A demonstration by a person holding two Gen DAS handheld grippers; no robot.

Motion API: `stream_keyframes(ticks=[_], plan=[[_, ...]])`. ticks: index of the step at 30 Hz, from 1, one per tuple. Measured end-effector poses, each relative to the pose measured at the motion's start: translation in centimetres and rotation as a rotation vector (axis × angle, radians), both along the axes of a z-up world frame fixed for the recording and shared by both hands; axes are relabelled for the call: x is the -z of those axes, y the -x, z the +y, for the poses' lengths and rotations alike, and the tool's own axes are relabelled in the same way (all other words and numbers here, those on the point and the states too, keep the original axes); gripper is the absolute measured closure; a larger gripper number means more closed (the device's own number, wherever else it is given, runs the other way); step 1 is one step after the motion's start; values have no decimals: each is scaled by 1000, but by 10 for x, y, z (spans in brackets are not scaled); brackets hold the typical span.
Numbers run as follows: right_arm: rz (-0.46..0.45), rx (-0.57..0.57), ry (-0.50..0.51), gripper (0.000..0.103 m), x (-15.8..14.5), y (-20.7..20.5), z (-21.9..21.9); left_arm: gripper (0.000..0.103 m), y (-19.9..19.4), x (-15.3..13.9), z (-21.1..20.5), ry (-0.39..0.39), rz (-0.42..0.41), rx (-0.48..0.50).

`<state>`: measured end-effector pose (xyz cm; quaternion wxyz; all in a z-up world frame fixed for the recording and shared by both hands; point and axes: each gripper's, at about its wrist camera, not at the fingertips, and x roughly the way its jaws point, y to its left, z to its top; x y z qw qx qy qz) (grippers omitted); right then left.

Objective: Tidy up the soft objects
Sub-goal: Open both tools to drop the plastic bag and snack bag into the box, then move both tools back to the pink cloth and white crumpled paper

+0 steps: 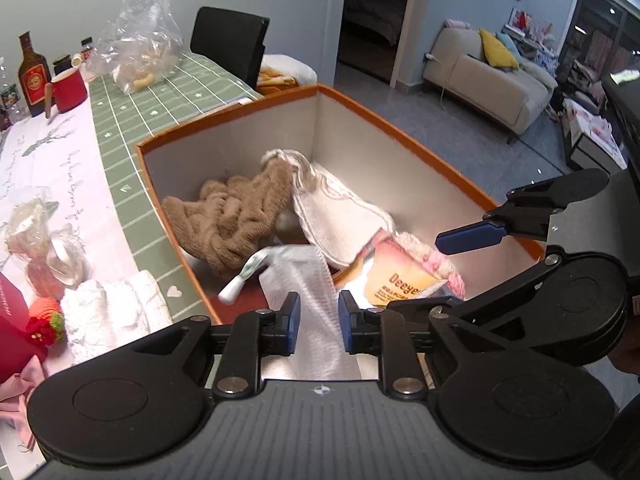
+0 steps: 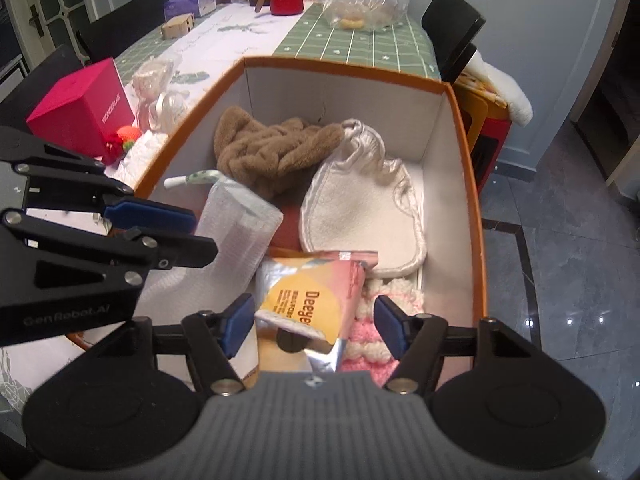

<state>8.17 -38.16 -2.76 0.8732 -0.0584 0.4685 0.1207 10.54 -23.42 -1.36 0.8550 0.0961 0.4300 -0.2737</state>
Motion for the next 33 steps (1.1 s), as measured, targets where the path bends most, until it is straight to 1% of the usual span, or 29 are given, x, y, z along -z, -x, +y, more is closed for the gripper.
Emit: stream_keyframes(ticks=[8,10,15,17,19,22,25,33], plan=[[-71,53,-28,38,-17,-2,-2,74,7,-24,20,11,-59,1],[-95,56,-33,38,-22,-3,2,71,9,-30,29,13,-73,-3],[-172,46,-50,37,-34,-2,18,66,13,-43,63,4,-109,-38],[-184,35,-55,37,-36,-3,26,65,13,-46,80,-4,-119,-63],[-193,22,-57,36,-37,-4,35,61,11,-46,99,-16,-125,-93],[-201,3,-54,34,-37,-6,49,61,7,-42,128,-22,-116,-148],[-202,-16,-52,34,-37,-8,62,61,2,-35,153,-30,-99,-194],[-208,-69,-52,34,-37,-14,102,61,4,-15,203,-58,-74,-260]])
